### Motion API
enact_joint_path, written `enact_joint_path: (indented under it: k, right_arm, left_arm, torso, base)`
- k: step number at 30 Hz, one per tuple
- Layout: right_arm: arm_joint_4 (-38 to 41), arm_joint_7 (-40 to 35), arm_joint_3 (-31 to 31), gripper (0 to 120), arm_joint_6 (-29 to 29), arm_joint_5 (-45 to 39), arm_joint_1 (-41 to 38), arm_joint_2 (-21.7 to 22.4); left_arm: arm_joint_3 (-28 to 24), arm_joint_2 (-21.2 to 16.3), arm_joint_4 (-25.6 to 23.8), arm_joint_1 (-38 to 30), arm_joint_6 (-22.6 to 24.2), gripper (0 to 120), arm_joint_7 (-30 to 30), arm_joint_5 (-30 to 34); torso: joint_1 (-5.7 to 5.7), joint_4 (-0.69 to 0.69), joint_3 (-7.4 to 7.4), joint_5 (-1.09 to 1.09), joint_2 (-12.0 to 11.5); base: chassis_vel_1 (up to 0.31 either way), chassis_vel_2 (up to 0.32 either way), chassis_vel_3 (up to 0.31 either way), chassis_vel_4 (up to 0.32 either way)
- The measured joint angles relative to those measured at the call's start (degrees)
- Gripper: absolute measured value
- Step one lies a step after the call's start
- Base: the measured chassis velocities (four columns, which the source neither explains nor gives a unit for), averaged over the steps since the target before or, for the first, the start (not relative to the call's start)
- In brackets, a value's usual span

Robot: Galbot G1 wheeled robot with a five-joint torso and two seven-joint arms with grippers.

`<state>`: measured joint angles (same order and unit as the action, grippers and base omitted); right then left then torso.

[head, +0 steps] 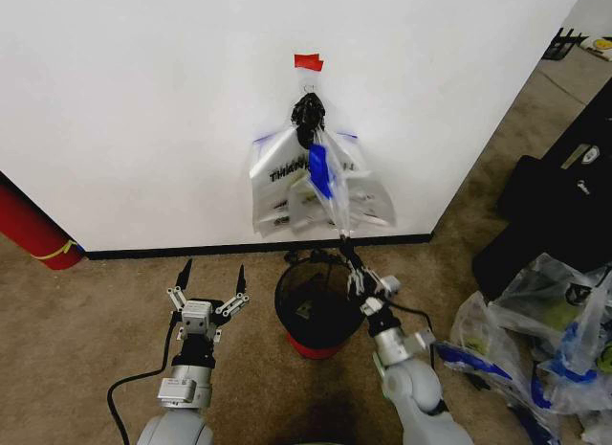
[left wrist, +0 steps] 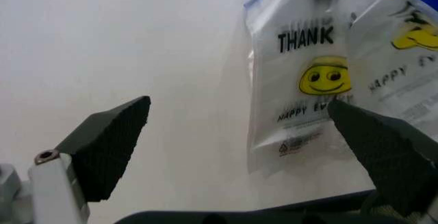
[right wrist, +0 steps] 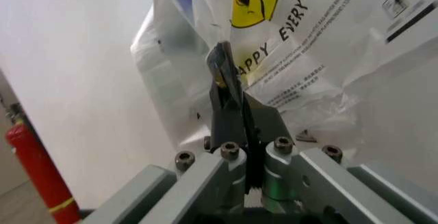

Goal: Pick up the garbage bag from the wall and place it over the trash bin.

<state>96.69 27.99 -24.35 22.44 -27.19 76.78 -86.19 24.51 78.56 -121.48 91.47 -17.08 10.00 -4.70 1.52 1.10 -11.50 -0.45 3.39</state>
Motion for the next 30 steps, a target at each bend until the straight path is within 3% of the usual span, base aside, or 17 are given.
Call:
enact_joint_path:
  k: [6, 12, 18, 25, 30]
  right_arm:
    - [-1.3, 6.6, -2.3, 0, 2.0, -1.1, 1.8, 0.0]
    - [-5.0, 25.0, -9.3, 0, 3.0, -3.3, 2.2, 0.0]
    - [-7.8, 33.7, -13.6, 0, 2.8, -4.2, 1.4, 0.2]
    - [-10.3, 38.9, -17.3, 0, 2.2, -5.7, -0.9, 1.0]
    - [-11.6, 36.0, -16.2, 0, 3.7, -6.9, -1.6, 1.2]
  left_arm:
    - [0.0, 0.2, 0.0, 0.0, 0.0, 100, 0.0, 0.0]
    - [-0.4, 0.6, 0.5, -0.2, 0.0, 100, 0.0, -0.4]
    - [-0.5, 0.7, 0.8, -0.3, -0.1, 100, 0.0, -0.5]
    - [-0.4, 0.8, 1.1, -0.4, -0.1, 100, 0.0, -0.5]
    - [-0.4, 0.8, 1.1, -0.5, -0.1, 100, 0.0, -0.5]
  torso:
    - [0.00, 0.00, 0.00, 0.00, 0.0]
    - [0.00, 0.00, -0.01, 0.00, 0.0]
    - [0.01, 0.01, -0.01, 0.00, 0.0]
    - [0.01, 0.01, -0.01, -0.01, 0.0]
    - [0.01, 0.01, -0.01, -0.01, 0.0]
  base:
    - [0.000, 0.000, 0.000, 0.000]
    - [0.000, 0.000, 0.000, 0.000]
    - [0.000, 0.000, 0.000, 0.000]
    - [0.000, 0.000, 0.000, 0.000]
    - [0.000, 0.000, 0.000, 0.000]
